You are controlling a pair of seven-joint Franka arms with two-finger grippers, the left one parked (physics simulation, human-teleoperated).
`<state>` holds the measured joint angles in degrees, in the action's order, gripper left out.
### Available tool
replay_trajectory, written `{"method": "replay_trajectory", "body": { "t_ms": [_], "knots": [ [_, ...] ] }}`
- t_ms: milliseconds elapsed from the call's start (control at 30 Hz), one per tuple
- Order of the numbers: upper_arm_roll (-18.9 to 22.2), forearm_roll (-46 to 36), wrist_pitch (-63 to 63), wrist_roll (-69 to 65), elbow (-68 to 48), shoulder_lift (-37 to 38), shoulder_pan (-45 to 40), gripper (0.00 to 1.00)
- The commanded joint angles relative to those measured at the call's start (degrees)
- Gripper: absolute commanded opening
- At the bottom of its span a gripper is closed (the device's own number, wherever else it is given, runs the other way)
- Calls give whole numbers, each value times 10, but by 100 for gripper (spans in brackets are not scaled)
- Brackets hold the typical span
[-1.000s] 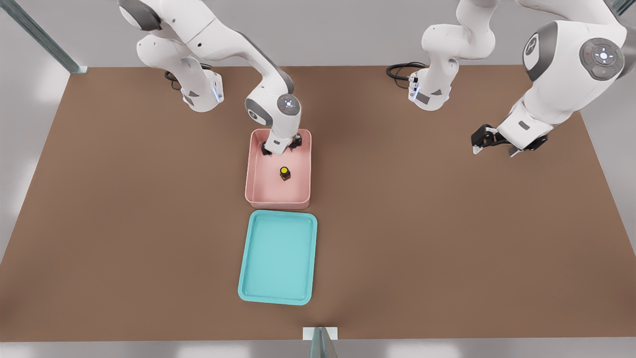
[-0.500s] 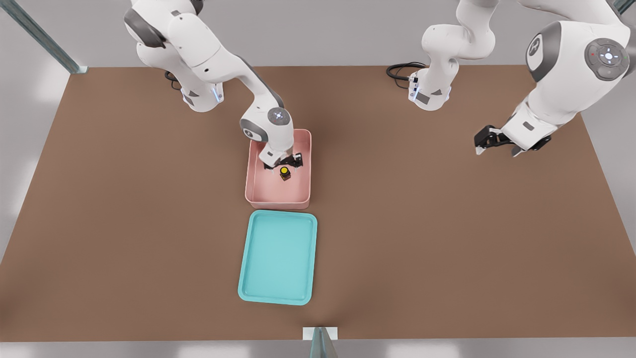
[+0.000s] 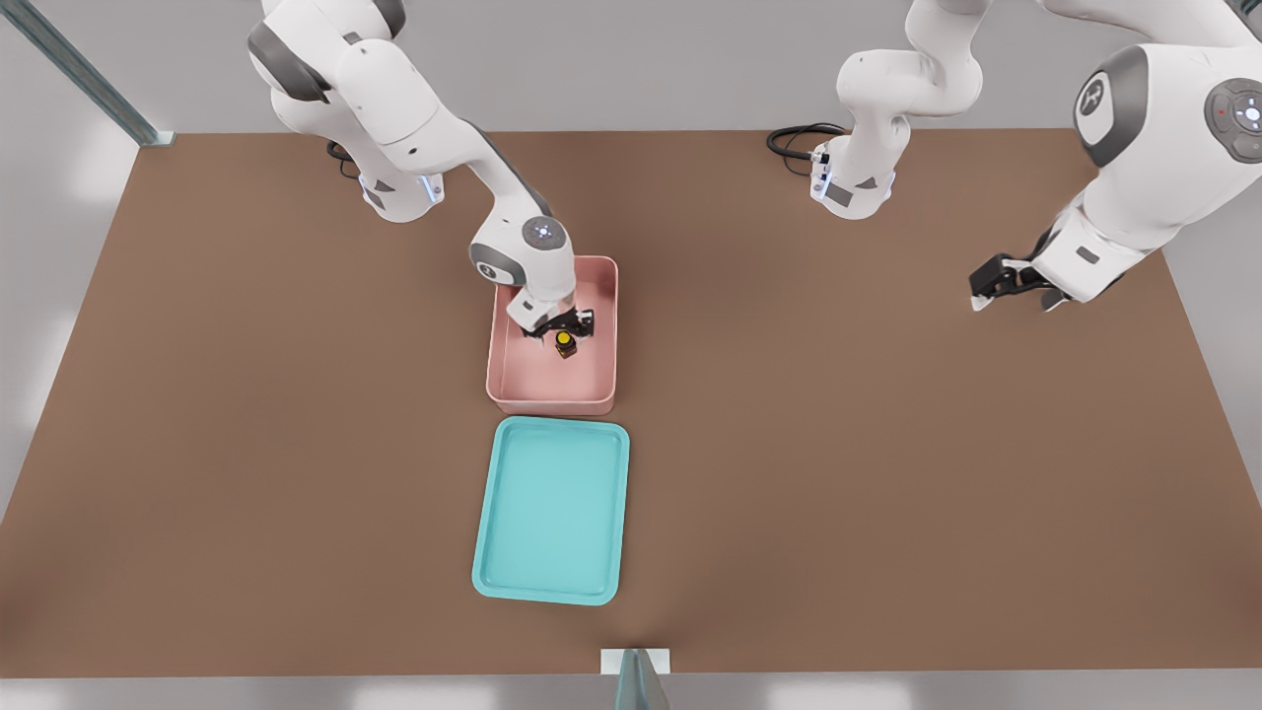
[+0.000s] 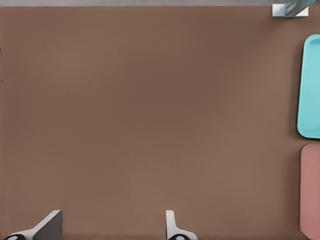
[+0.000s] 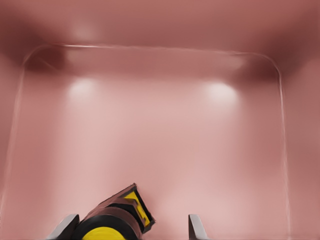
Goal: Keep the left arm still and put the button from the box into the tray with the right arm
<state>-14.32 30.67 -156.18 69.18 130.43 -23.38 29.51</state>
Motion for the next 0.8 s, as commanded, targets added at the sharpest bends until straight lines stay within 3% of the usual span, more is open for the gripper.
{"method": "replay_trajectory", "body": {
  "t_ms": [0,167,400,667,767],
  "knots": [
    [0,5,-15,63,0,0,-1,76],
    [0,5,-16,63,-1,0,-3,67],
    [5,5,-18,39,-6,-3,-9,47],
    [2,4,-11,33,-17,13,-9,47],
    [-2,-24,52,-14,-62,12,-13,47]
  ]
}}
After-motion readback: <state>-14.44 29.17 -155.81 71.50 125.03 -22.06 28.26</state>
